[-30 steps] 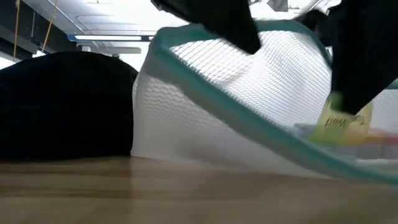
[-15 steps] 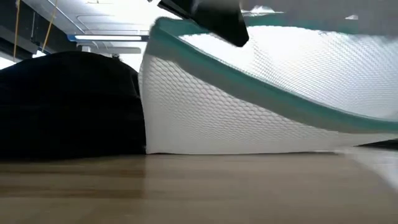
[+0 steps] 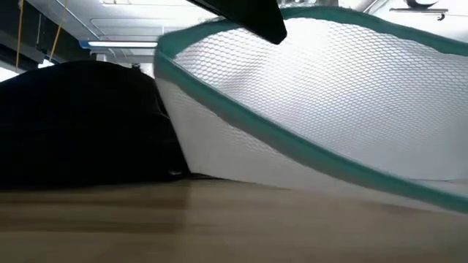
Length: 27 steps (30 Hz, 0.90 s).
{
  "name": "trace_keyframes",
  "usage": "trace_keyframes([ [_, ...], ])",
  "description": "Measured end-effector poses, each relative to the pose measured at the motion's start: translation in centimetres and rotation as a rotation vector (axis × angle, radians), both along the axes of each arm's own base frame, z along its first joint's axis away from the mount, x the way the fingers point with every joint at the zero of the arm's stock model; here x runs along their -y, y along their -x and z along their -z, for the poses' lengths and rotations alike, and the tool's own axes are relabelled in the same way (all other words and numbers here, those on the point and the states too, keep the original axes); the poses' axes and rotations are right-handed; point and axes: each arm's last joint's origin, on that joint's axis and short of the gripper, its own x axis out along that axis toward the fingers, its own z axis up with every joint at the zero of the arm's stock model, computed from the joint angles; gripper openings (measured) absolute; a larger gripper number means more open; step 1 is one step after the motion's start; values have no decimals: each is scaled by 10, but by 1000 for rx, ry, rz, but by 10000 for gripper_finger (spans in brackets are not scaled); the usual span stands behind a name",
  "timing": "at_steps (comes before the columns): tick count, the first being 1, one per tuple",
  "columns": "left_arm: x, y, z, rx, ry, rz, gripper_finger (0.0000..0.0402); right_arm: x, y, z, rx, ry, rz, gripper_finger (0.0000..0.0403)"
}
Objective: Unpack backpack
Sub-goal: Remove the medicine organizer from the zip bag
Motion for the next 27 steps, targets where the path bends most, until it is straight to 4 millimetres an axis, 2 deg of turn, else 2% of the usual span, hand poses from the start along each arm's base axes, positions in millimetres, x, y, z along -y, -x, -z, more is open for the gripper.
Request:
trace_keyframes([
  [2, 2, 3, 1, -11, -5, 4, 0, 13, -5, 8, -8, 55, 98, 1],
  [8, 2, 12, 3, -26, 7, -29, 0, 46, -25, 45, -131, 158, 189, 1],
  [13, 2, 15, 5, -42, 41, -44, 0, 83, -43, 93, -288, 251, 242, 1],
  [17, 4, 17, 6, -52, 62, -42, 0, 117, -40, 127, -371, 242, 279, 1],
  [19, 6, 18, 6, -53, 71, -38, 0, 138, -33, 137, -369, 216, 322, 1],
  [27, 8, 19, 6, -48, 75, -36, 0, 203, -9, 148, -102, 0, 630, 0],
])
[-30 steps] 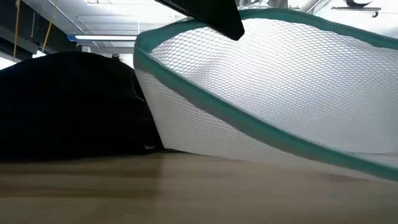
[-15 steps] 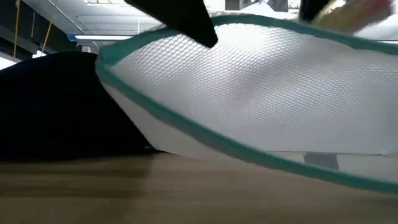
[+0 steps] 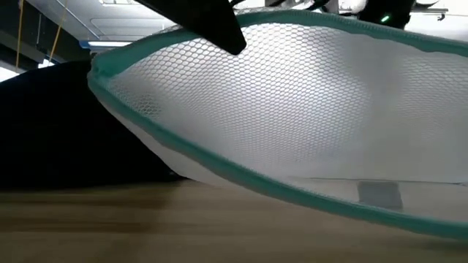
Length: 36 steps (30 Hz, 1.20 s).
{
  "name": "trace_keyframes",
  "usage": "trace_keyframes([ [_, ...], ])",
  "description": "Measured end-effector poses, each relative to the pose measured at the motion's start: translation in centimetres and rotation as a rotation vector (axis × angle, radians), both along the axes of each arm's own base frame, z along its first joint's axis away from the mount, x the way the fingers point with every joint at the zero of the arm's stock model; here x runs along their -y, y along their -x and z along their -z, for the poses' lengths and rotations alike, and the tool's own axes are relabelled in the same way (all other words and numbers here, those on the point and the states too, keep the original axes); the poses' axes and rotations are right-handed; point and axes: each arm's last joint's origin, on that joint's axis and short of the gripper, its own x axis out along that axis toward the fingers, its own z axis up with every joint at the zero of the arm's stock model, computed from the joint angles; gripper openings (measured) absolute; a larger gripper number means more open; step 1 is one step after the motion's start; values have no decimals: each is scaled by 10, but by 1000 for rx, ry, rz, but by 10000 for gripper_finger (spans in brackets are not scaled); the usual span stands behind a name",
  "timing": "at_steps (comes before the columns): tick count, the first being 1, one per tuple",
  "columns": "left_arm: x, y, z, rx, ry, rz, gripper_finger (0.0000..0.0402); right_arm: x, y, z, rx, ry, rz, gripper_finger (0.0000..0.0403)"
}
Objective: Unpack backpack
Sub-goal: Remove the medicine organizer from the zip bag, then put the medicine organizer into the zip bag
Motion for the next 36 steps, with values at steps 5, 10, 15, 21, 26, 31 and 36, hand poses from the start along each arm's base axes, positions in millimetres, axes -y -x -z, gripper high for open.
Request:
trace_keyframes([
  [5, -1, -1, 0, 11, 12, -14, 0, 25, -1, 10, 185, -29, 109, 0],
  [10, -1, -1, 0, 17, 22, -22, 0, 42, -5, 29, 255, -57, 125, 0],
  [15, -1, -1, 0, 20, 27, -25, 0, 52, -2, 35, 226, -44, 120, 28],
  [21, -2, -1, 0, 27, 34, -32, 0, 50, -9, 24, 215, -37, 30, 141],
  [26, -2, -1, 0, 36, 46, -43, 0, 31, -13, 1, 173, -13, -76, 228],
  [31, -2, -1, 0, 39, 55, -48, 0, -14, -1, -22, 116, 46, -181, 248],
  [36, -1, -1, 1, 35, 85, -55, 0, -75, 27, -26, 137, -75, -249, 244],
])
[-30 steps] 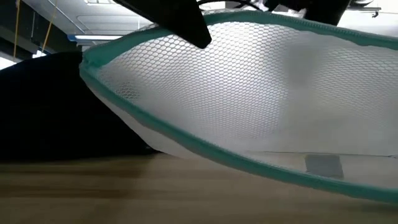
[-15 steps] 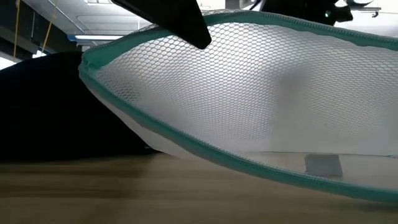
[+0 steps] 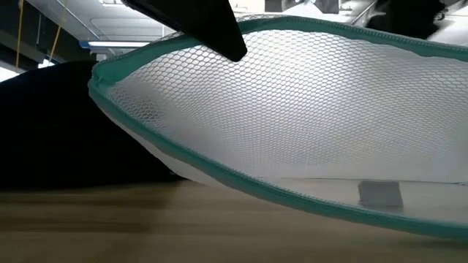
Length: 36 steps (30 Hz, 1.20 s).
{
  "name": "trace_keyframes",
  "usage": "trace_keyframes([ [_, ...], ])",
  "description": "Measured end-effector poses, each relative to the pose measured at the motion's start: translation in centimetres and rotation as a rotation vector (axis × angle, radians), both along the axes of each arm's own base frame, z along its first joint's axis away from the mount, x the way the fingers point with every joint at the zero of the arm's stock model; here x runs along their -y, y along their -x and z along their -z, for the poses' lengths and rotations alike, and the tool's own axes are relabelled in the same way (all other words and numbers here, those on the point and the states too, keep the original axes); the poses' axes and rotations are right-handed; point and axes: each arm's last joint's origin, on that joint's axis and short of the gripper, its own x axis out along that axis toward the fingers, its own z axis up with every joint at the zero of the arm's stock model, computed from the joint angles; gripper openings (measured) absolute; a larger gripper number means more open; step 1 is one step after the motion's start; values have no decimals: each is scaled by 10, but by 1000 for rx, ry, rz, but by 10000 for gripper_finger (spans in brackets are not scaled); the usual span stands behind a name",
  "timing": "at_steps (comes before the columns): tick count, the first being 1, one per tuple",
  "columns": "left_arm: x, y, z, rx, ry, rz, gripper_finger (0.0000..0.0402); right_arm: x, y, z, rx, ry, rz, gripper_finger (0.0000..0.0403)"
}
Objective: Unpack backpack
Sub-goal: Put the medicine organizer into the zip bag
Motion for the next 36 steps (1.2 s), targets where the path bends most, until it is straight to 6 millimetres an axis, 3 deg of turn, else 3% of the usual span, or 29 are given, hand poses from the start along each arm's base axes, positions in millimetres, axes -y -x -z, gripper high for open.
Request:
trace_keyframes([
  [6, 0, 0, 0, -3, 31, -6, 0, -58, 46, 14, 90, -109, 2, 243],
  [10, 0, 0, 0, 0, 36, -10, 0, -66, 66, 27, 183, -45, 26, 243],
  [13, 0, 0, 0, 1, 37, -10, 0, -44, 64, 35, 235, 111, 121, 243],
  [16, 1, 0, 0, 2, 41, -10, 0, -5, 50, 40, 161, 209, 323, 244],
  [21, 1, 0, 1, -8, 53, -4, 0, 46, 26, 50, -99, 184, 385, 274],
  [25, 2, 1, 1, -17, 63, 1, 0, 80, 18, 61, -254, 93, 402, 308],
  [36, 3, 1, 1, -29, 77, 7, 0, 125, 5, 82, -279, -157, 348, 334],
])
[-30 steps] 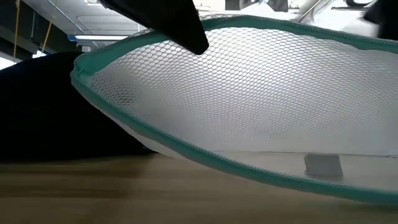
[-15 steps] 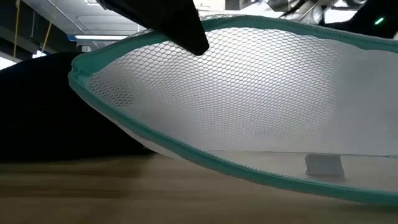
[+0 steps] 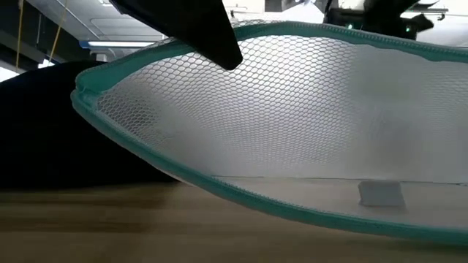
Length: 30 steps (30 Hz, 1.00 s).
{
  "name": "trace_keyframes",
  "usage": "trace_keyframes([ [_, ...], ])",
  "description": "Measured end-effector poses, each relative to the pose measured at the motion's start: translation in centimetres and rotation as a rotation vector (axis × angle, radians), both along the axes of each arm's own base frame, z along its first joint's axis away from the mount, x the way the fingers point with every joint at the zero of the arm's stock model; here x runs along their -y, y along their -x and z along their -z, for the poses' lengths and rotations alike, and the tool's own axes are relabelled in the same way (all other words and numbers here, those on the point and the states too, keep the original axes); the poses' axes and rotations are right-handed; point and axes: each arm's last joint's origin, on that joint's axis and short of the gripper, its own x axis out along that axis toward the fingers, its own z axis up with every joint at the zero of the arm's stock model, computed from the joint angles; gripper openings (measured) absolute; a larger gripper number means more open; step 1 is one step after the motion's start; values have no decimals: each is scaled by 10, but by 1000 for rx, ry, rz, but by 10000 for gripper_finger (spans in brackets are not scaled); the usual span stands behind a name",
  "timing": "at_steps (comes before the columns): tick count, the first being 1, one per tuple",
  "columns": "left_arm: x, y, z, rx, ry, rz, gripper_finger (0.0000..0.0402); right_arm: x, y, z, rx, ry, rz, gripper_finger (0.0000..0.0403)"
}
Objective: Unpack backpack
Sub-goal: Put the medicine organizer into the zip bag
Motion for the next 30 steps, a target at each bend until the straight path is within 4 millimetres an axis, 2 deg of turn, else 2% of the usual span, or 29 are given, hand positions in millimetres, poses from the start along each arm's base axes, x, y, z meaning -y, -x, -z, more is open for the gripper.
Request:
trace_keyframes([
  [5, 0, 0, 0, 0, 0, 0, 0, 16, 11, 13, -33, 45, 71, 334],
  [11, 0, 0, 0, 0, 0, 0, 0, 17, 17, 28, -3, -34, 54, 323],
  [13, 0, 0, 0, 0, 0, 0, 0, 17, 18, 29, -1, -44, 51, 300],
  [17, 0, 0, 0, 0, 0, 0, 0, 12, 15, 24, 4, -51, 44, 220],
  [18, 0, 0, 0, 0, 0, 0, 0, 9, 14, 22, 7, -54, 43, 219],
  [20, 0, 0, 0, 0, 0, 0, 0, 1, 11, 16, 5, -80, 39, 219],
  [23, 0, 0, 0, 0, 0, 0, 0, -22, 5, -2, 30, -109, -16, 219],
  [26, 0, 0, 0, -1, 0, 0, 0, -53, 5, -23, 35, -84, -82, 219],
  [30, -1, 0, 0, 5, 8, -11, 0, -101, 10, -62, 97, -52, -133, 219],
])
